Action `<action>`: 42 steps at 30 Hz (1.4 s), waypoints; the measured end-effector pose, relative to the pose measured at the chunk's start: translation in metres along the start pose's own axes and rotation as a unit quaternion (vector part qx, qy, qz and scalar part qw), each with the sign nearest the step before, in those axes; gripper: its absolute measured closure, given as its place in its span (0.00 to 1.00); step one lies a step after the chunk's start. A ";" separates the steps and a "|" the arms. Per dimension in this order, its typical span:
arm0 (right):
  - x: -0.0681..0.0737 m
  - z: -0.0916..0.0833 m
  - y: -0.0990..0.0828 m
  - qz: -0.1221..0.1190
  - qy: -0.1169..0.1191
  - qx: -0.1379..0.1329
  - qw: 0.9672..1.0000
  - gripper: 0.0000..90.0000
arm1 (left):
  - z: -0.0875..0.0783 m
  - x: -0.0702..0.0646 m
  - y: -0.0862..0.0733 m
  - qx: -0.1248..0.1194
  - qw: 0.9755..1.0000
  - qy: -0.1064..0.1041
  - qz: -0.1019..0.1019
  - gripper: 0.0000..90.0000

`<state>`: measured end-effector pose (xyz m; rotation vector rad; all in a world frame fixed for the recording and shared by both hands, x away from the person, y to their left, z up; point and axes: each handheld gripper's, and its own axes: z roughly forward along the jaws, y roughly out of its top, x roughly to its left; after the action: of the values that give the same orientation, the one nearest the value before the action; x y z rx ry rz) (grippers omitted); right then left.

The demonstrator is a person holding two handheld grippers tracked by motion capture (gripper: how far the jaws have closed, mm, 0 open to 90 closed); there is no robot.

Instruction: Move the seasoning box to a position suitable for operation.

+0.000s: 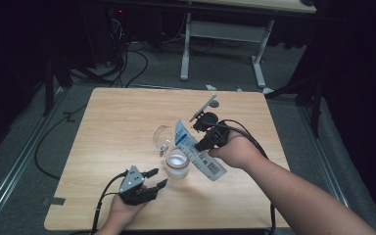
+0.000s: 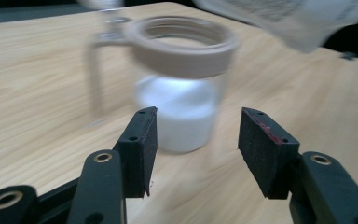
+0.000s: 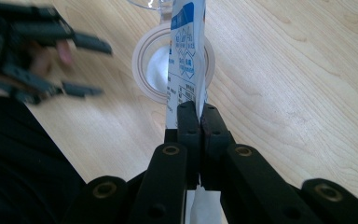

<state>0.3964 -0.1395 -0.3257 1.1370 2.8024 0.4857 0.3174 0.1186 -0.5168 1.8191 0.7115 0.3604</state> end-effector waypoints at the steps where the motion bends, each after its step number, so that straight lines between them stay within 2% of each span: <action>1: 0.000 0.000 0.000 0.000 0.001 -0.001 1.000 0.99 | -0.006 0.008 -0.002 0.000 1.000 0.009 -0.007 0.53; 7: -0.001 0.000 -0.001 -0.002 0.000 -0.002 1.000 0.99 | -0.035 0.039 -0.009 0.008 0.998 0.062 -0.019 0.52; 10: 0.000 0.000 -0.002 0.002 -0.002 0.000 1.000 0.99 | -0.048 0.053 -0.013 0.004 0.996 0.077 -0.043 0.52; 15: -0.001 0.000 -0.003 -0.005 -0.004 -0.001 1.000 0.99 | -0.062 0.064 -0.020 0.005 0.994 0.097 -0.053 0.51; 22: -0.010 -0.001 -0.007 0.004 -0.014 0.000 1.000 0.99 | -0.067 0.065 -0.021 -0.005 0.993 0.108 -0.048 0.52; 25: -0.017 -0.001 -0.011 0.018 -0.017 0.001 1.000 0.99 | -0.068 0.065 -0.021 -0.010 0.993 0.109 -0.048 0.52; 30: -0.027 0.001 -0.018 0.038 -0.023 0.005 0.999 0.99 | -0.069 0.066 -0.021 -0.013 0.993 0.107 -0.051 0.52; 31: -0.030 0.002 -0.019 0.033 -0.025 0.004 0.999 0.99 | -0.069 0.066 -0.021 -0.015 0.993 0.107 -0.049 0.52; 32: -0.031 0.002 -0.020 0.045 -0.026 0.007 0.999 0.99 | -0.070 0.065 -0.021 -0.016 0.993 0.107 -0.048 0.52; 34: -0.035 0.003 -0.022 0.035 -0.030 0.003 0.999 0.99 | -0.070 0.065 -0.021 -0.019 0.993 0.106 -0.047 0.52; 35: -0.035 0.004 -0.023 0.046 -0.028 0.003 0.999 0.99 | -0.070 0.064 -0.021 -0.020 0.993 0.104 -0.047 0.52; 37: -0.038 0.005 -0.025 0.042 -0.030 0.005 0.999 0.99 | -0.070 0.064 -0.022 -0.020 0.993 0.103 -0.047 0.52; 42: -0.046 0.009 -0.030 0.058 -0.033 0.008 0.998 0.99 | -0.069 0.061 -0.022 -0.021 0.994 0.096 -0.048 0.52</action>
<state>0.4110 -0.1893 -0.3454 1.2995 2.7009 0.4280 0.3199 0.2134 -0.5184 1.7188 0.9163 0.4875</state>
